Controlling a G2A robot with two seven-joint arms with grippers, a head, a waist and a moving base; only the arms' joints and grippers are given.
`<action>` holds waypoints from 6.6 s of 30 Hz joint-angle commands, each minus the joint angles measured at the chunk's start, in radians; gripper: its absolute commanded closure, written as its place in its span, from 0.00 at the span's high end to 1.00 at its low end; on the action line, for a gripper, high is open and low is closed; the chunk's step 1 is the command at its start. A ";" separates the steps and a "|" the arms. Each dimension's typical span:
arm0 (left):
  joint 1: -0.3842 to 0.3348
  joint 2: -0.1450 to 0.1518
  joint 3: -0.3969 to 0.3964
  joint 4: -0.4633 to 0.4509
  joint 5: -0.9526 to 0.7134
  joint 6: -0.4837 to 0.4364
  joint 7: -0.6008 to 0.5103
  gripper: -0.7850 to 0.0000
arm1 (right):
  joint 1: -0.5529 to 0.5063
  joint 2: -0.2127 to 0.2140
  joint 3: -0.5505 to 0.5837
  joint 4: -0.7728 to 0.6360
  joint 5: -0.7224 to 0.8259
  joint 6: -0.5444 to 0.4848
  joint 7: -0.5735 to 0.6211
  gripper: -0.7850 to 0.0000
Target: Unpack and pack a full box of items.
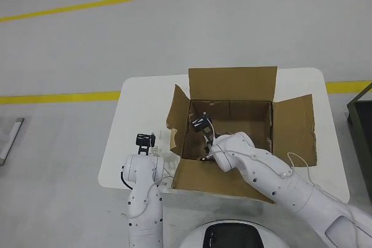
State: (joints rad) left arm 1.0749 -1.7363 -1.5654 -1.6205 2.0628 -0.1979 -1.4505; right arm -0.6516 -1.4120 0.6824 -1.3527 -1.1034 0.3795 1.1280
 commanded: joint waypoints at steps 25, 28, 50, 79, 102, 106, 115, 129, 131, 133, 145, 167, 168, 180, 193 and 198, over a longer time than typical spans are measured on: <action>0.000 0.000 0.000 0.000 0.000 0.000 0.000 1.00 | 0.020 -0.071 -0.007 0.160 0.012 -0.044 -0.029 0.50; 0.000 0.000 0.000 0.000 0.000 0.000 0.000 1.00 | 0.021 -0.078 -0.009 0.178 0.010 -0.050 -0.031 0.52; 0.000 0.000 0.000 0.000 0.000 0.000 0.000 1.00 | 0.032 -0.126 -0.002 0.263 -0.011 -0.059 -0.028 0.14; 0.000 0.000 0.000 0.000 0.000 0.000 0.000 1.00 | -0.632 0.016 0.939 -0.680 0.601 -0.353 -0.321 0.00; 0.000 0.000 0.000 0.000 0.000 0.000 0.000 1.00 | -0.929 0.094 1.352 -0.997 0.068 -0.236 0.029 0.00; 0.000 0.000 0.000 0.000 0.000 0.000 0.000 1.00 | -0.900 0.109 1.270 -0.940 -0.090 -0.256 0.190 0.00; 0.000 0.000 0.000 0.000 0.000 0.000 0.000 1.00 | -0.783 0.123 1.074 -0.747 -0.229 -0.329 0.329 0.00; 0.000 0.000 0.000 0.000 0.000 0.000 0.000 1.00 | -0.788 0.126 1.039 -0.693 -0.215 -0.294 0.350 0.00; 0.000 0.000 0.000 0.000 0.000 0.000 0.000 1.00 | -0.795 0.127 1.035 -0.687 -0.206 -0.293 0.346 0.00; 0.000 0.000 0.000 0.000 0.000 0.000 0.000 1.00 | -0.799 0.127 1.029 -0.683 -0.205 -0.291 0.342 0.00; 0.000 0.000 0.000 0.000 0.000 0.000 0.000 1.00 | -0.803 0.130 1.010 -0.614 -0.177 -0.277 0.298 0.09; 0.000 0.000 0.000 0.000 0.000 0.000 0.000 1.00 | -0.777 0.144 1.014 -0.579 -0.170 -0.283 0.296 0.44; 0.000 0.000 0.000 0.000 0.000 0.000 0.000 1.00 | -0.776 0.145 1.018 -0.584 -0.175 -0.280 0.296 0.44; 0.000 0.000 0.000 0.000 0.000 0.000 0.000 1.00 | -0.825 0.145 1.198 -0.868 -0.140 -0.098 0.134 0.16; 0.000 0.000 0.000 0.000 0.000 0.000 0.000 1.00 | -0.653 0.156 1.017 -0.990 -0.107 -0.215 0.088 0.00; 0.000 0.000 0.000 0.000 0.000 0.000 0.000 1.00 | -0.518 0.148 0.808 -0.851 -0.109 -0.217 0.097 0.00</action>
State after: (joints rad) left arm 1.0749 -1.7363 -1.5654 -1.6205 2.0628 -0.1979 -1.4505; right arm -1.2040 -1.2612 1.5464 -2.2500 -1.2107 0.1598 1.2250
